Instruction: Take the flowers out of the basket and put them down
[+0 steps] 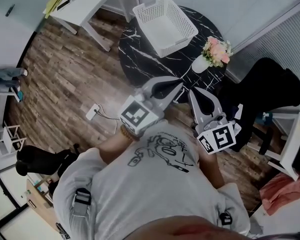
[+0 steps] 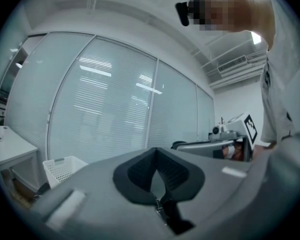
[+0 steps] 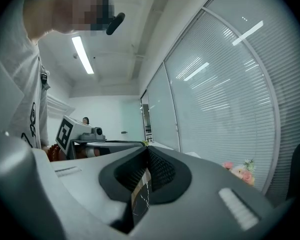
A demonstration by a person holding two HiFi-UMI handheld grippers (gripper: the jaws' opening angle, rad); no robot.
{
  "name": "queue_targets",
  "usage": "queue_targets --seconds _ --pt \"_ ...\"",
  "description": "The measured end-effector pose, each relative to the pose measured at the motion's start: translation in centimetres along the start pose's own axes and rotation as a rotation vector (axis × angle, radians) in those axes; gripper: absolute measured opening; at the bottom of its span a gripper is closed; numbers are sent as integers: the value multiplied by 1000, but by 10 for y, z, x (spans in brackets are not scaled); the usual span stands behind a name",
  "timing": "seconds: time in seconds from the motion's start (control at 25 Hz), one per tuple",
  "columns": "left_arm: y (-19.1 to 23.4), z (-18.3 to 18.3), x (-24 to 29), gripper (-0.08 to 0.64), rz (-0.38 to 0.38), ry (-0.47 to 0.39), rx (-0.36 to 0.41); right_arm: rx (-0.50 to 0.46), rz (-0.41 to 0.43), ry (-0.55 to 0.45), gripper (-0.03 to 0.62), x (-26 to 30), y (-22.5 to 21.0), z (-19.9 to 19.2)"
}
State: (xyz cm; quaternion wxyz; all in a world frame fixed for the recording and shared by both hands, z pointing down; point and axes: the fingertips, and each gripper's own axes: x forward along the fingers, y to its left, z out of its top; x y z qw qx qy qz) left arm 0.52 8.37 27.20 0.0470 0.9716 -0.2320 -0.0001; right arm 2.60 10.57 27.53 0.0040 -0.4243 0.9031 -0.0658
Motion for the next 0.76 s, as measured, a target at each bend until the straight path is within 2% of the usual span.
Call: queue_targets --seconds 0.76 --pt "5 3 -7 3 4 7 1 -4 -1 19 6 8 7 0"
